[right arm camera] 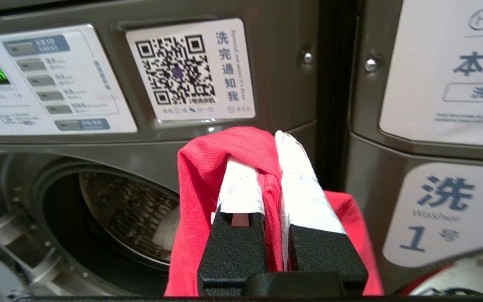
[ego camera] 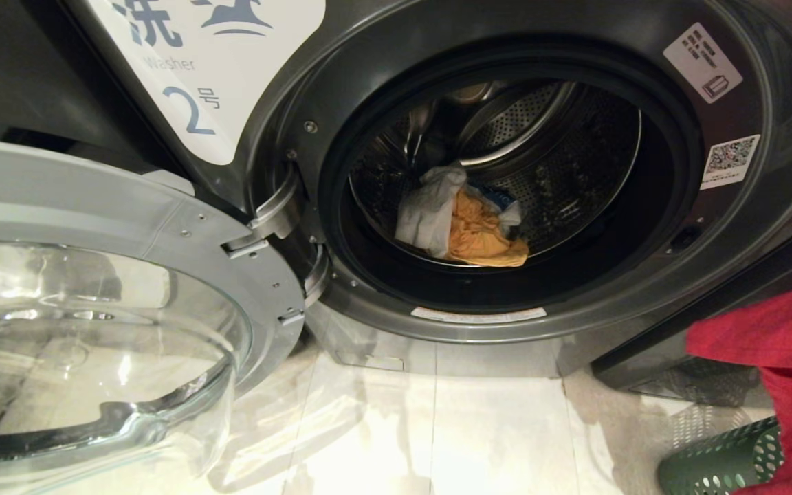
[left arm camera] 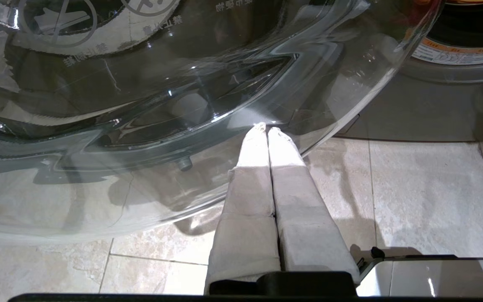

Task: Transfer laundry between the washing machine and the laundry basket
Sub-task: Pick a cloth and place it into the basket

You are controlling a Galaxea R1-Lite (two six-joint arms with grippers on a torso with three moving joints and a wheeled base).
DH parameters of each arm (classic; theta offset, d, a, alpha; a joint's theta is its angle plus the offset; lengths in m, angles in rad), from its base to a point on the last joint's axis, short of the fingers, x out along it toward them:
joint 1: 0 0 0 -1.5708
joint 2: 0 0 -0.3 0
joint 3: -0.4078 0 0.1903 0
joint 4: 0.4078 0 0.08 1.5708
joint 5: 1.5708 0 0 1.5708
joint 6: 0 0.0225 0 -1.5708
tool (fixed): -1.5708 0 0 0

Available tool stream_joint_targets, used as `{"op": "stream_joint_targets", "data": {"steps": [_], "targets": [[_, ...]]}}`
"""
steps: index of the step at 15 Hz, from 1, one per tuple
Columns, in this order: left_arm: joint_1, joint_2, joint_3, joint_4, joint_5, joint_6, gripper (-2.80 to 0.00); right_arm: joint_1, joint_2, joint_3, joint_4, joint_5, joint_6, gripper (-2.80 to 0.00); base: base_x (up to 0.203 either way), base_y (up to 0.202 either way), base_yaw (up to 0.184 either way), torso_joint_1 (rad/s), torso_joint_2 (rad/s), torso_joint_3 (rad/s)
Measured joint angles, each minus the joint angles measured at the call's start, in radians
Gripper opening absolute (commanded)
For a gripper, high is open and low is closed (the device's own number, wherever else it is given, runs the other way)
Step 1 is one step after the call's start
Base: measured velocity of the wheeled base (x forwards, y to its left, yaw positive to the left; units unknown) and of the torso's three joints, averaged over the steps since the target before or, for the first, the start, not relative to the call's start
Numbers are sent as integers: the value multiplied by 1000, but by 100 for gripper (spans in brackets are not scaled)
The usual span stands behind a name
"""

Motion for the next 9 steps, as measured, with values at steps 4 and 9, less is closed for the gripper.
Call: {"op": "stream_joint_targets", "data": {"steps": [4,9], "targets": [[0,0,0,0,0,0,-280,-108,-11,-8,170,5,111,-280,0,0,0,0,0,0],[0,0,0,0,0,0,-280,-425,5,-143,544,83,375,-280,0,0,0,0,0,0]]}}
